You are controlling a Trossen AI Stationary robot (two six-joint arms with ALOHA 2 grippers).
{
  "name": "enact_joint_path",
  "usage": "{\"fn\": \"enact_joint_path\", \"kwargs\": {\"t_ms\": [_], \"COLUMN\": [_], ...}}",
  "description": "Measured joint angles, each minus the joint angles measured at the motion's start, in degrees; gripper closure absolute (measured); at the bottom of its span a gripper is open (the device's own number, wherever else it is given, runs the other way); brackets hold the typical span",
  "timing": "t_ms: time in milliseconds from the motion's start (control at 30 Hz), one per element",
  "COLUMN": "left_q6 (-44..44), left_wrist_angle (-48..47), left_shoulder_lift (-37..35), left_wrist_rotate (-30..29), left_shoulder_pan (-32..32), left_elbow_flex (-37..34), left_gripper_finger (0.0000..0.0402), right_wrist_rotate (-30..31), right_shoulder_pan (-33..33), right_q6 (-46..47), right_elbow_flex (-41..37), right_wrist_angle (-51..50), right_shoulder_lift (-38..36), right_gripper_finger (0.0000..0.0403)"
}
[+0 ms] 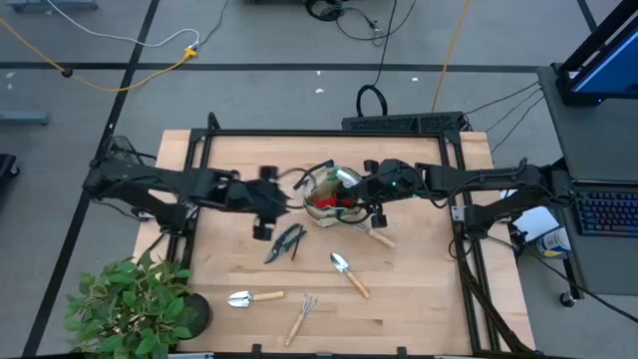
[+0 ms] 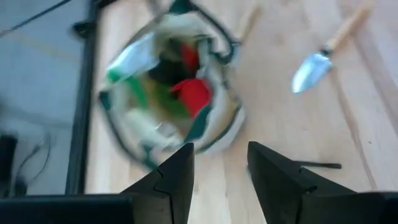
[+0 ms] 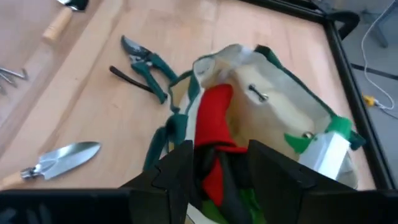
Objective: Pick & Place Garden tools in Gardening bag
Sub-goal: Put the left trowel into the gardening bag
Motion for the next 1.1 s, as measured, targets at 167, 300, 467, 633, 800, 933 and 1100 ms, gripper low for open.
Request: {"fn": "enact_joint_path", "kwargs": {"t_ms": [167, 300, 467, 633, 800, 933, 1100], "left_q6": [-9.96, -12.53, -13.52, -16.95, -23.65, -29.55, -31.00], "left_wrist_angle": [-8.86, -7.57, 6.80, 21.12, 30.58, 34.91, 39.96], "left_shoulder_lift": [-5.39, -8.80, -12.51, -13.22, -13.23, -13.20, -10.51], "left_wrist_rotate": [-2.14, -1.88, -1.69, 0.97, 7.50, 13.95, 19.00], "left_shoulder_pan": [0.13, 0.09, 0.04, 0.00, 0.00, -0.39, -3.08], "left_elbow_flex": [-0.69, -6.52, -20.67, -31.83, -37.44, -39.34, -41.99], "left_gripper_finger": [0.0245, 0.0245, 0.0245, 0.0245, 0.0245, 0.0245, 0.0245], "right_wrist_rotate": [-0.09, -0.21, -0.24, -0.27, -0.27, -0.27, -0.27], "right_shoulder_pan": [0.38, 0.45, 0.57, 0.57, 0.57, 0.57, 0.57], "right_q6": [1.77, 2.94, 3.45, 4.48, 4.50, 4.52, 4.52], "right_elbow_flex": [-0.02, -0.02, -0.02, -0.02, -0.16, -0.98, -2.59], "right_wrist_angle": [-1.25, -2.48, -2.98, -2.71, -2.31, -1.45, -0.47], "right_shoulder_lift": [-1.03, -1.01, -1.01, -1.01, -1.01, -1.01, -1.01], "right_gripper_finger": [0.0255, 0.0259, 0.0258, 0.0259, 0.0260, 0.0261, 0.0261]}}
